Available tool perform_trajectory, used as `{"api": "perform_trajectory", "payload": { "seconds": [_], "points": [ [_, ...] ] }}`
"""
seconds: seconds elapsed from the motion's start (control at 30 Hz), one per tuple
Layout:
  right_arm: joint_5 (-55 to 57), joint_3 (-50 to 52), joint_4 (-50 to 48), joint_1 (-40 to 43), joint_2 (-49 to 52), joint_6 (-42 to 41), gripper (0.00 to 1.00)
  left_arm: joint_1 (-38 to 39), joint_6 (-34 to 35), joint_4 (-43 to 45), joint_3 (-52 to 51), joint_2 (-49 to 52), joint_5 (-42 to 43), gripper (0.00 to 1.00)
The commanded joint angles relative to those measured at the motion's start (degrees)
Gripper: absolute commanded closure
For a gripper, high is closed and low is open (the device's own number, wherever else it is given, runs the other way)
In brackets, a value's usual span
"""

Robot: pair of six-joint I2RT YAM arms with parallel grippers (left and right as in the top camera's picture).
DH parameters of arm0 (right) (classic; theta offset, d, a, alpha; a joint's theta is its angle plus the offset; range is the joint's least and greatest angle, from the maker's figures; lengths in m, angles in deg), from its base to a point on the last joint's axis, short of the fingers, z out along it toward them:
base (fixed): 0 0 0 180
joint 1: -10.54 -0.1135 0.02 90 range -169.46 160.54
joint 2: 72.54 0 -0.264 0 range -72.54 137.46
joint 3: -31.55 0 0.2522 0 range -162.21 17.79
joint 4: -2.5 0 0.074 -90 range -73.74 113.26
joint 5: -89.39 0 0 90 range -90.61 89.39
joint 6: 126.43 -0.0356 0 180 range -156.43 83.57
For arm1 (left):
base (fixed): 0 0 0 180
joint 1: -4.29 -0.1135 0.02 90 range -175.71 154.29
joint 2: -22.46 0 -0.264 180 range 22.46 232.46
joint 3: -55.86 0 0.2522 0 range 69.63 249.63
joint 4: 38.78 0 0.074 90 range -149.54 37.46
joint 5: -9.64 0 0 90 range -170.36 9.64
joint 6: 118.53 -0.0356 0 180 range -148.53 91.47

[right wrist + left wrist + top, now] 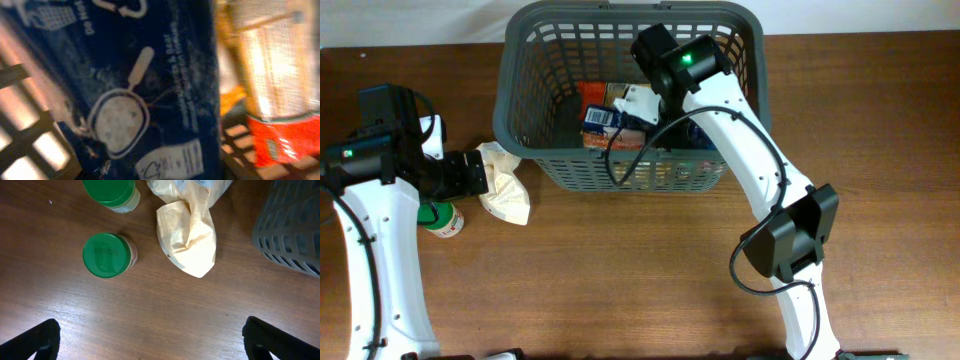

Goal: Pack container
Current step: 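Carry the blue box into the basket, release, and withdraw right gripper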

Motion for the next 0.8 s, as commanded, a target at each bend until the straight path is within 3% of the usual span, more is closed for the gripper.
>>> {"api": "perform_trajectory", "payload": {
  "seconds": [0.0,0.2,0.3,0.43,0.6,0.77],
  "points": [
    [12.02,-1.86,-2.95,-0.46,-0.15,-6.08,0.45,-0.31,-0.07,0.0,0.68,0.31,0.39,0.01],
    [14.29,-12.0,-4.2,-0.52,-2.08,-12.28,0.4,-0.31,-0.07,-0.02,0.68,0.31,0.39,0.01],
    [14.86,-21.29,-4.85,-0.52,-3.56,-15.15,0.28,-0.31,-0.07,0.0,0.68,0.31,0.39,0.01],
    [15.13,-35.63,-4.81,0.0,-6.25,-19.37,0.27,-0.31,-0.07,-0.02,0.68,0.31,0.39,0.01],
    [19.63,-37.35,-4.22,4.85,-12.17,-20.17,0.35,-0.31,-0.07,0.0,0.68,0.31,0.39,0.01],
    [21.73,-37.16,-0.5,17.81,-14.78,-30.42,0.34,-0.31,-0.07,-0.02,0.68,0.31,0.39,0.01]
  ]
}}
